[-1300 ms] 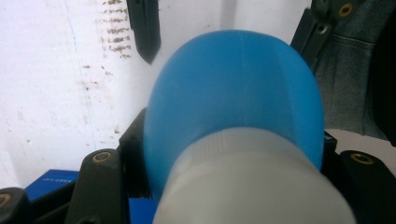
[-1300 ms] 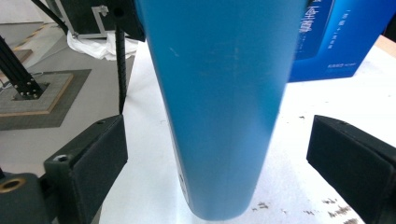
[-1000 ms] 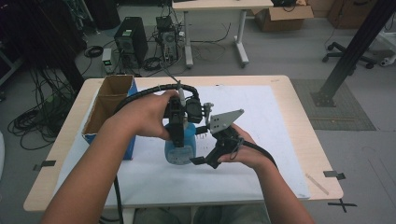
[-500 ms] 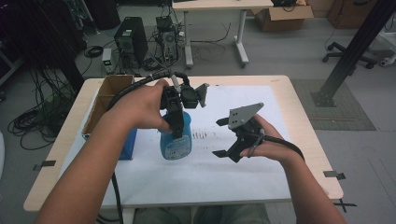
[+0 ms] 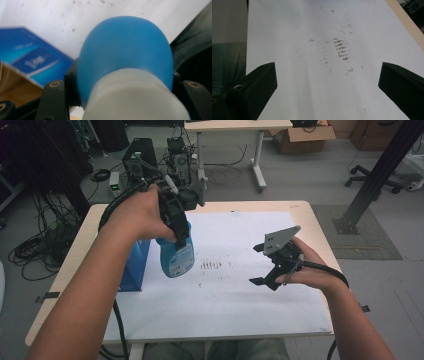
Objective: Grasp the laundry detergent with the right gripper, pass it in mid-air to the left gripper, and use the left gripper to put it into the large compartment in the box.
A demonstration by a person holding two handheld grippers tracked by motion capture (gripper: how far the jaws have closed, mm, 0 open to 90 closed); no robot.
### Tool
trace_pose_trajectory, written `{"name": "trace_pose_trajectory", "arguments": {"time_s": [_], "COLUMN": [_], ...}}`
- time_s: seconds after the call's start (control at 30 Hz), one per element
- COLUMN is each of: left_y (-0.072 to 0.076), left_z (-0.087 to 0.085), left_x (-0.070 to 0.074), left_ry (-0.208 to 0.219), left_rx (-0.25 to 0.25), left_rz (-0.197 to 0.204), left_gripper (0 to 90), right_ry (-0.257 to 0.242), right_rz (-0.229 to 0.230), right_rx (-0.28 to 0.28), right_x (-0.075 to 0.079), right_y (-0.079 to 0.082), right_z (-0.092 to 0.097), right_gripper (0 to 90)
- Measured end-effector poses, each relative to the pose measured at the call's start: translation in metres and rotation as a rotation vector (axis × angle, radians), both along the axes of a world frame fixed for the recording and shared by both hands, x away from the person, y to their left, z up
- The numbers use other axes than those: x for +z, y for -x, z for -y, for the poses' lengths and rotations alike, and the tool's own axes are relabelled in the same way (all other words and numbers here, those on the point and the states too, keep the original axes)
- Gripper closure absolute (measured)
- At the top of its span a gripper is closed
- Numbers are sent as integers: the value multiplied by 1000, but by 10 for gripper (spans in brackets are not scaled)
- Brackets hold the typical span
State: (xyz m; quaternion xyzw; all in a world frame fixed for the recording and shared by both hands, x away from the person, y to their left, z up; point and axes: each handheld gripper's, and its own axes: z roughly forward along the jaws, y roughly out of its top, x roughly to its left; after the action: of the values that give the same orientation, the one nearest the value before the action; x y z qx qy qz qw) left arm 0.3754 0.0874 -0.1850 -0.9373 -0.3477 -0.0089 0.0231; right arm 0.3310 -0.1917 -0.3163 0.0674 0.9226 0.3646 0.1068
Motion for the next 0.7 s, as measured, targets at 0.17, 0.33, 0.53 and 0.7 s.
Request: {"name": "trace_pose_trajectory", "arguments": {"time_s": [0.17,0.33,0.53,0.7], "left_y": [-11,-19,-25,-28], "left_z": [-21,-49,-80,-101], "left_x": [17,38,65,78], "left_ry": [45,114,116,104], "left_rx": [159,281,416,504], "left_rz": [-4,10,58,56], "left_gripper": [385,384,385,384], "right_ry": [22,43,68,76], "right_rz": [-13,-12,-15,-18], "right_rx": [-22,-48,-69,-79], "right_x": [-3,-3,-2,-1], "right_y": [-2,-5,-7,-9], "right_z": [9,13,19,25], "right_gripper": [23,25,27,27]}}
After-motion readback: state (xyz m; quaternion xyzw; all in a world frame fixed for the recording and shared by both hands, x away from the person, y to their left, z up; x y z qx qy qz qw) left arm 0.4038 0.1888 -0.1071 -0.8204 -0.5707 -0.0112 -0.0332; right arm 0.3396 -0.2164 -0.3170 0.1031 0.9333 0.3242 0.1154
